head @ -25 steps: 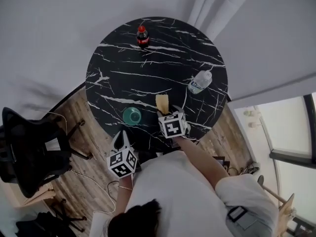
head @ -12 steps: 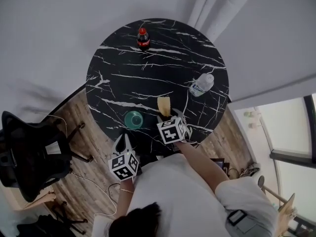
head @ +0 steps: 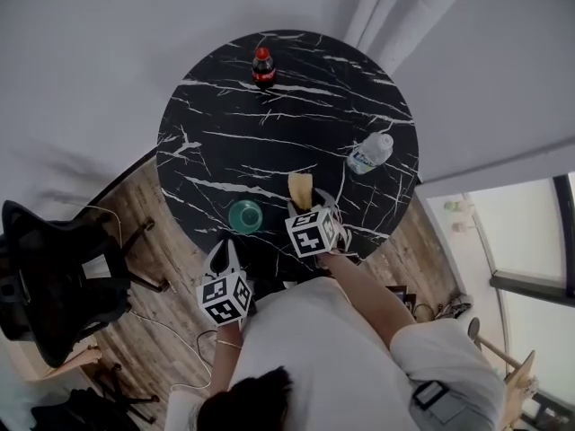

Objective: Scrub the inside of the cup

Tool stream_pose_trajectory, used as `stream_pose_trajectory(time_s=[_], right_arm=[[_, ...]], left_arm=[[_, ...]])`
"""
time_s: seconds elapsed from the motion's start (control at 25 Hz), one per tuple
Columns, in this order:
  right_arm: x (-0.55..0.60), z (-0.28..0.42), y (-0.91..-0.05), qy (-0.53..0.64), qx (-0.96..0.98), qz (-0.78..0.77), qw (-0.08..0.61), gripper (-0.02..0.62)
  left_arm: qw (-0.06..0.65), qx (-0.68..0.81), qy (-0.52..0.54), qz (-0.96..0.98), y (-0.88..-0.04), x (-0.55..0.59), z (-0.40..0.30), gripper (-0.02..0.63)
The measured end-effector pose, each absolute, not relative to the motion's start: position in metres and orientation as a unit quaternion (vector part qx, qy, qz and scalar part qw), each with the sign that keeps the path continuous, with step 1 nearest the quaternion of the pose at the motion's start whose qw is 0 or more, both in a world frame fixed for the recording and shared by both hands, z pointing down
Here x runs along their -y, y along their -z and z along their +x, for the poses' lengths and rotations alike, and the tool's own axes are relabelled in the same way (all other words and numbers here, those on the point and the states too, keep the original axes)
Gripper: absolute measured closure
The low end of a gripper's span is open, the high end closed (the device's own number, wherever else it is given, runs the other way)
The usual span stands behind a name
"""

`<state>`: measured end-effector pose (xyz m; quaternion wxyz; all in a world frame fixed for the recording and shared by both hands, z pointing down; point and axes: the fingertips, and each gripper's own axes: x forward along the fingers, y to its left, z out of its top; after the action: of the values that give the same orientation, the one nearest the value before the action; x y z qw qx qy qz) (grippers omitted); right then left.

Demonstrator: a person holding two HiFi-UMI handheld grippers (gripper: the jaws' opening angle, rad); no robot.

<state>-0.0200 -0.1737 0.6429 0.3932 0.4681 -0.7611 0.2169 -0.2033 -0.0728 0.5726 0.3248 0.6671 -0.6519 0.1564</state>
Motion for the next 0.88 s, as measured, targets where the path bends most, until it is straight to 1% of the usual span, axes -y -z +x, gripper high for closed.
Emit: stream_pose_trajectory(time_s=[0.16, 0.4, 0.44, 0.52, 0.68, 0.88], right_arm=[[0.173, -0.015, -0.648, -0.212, 0.747, 0.479, 0.409, 0.357], [0.175, -0.015, -0.644, -0.226, 0.75, 0.485, 0.388, 0.364], [0.176, -0.015, -0.642, -0.226, 0.751, 0.487, 0.385, 0.398], [0.176, -0.017, -0.639, -0.224, 0.754, 0.486, 0.381, 0.438], [0.175, -0.017, -0.638, -0.22, 0.757, 0.482, 0.381, 0.473], [0.171, -0.026, -0.633, -0.227, 0.775, 0.466, 0.361, 0.494]], left_arm=[[0.328, 0.658, -0.156, 0.66, -0.573, 0.071, -0.21, 0.595], [0.324, 0.655, -0.163, 0.663, -0.573, 0.07, -0.214, 0.595], [0.324, 0.654, -0.163, 0.664, -0.573, 0.07, -0.214, 0.595], [0.325, 0.653, -0.163, 0.664, -0.573, 0.069, -0.215, 0.595], [0.323, 0.651, -0.167, 0.666, -0.576, 0.072, -0.214, 0.595], [0.337, 0.63, -0.164, 0.68, -0.582, 0.073, -0.206, 0.595]])
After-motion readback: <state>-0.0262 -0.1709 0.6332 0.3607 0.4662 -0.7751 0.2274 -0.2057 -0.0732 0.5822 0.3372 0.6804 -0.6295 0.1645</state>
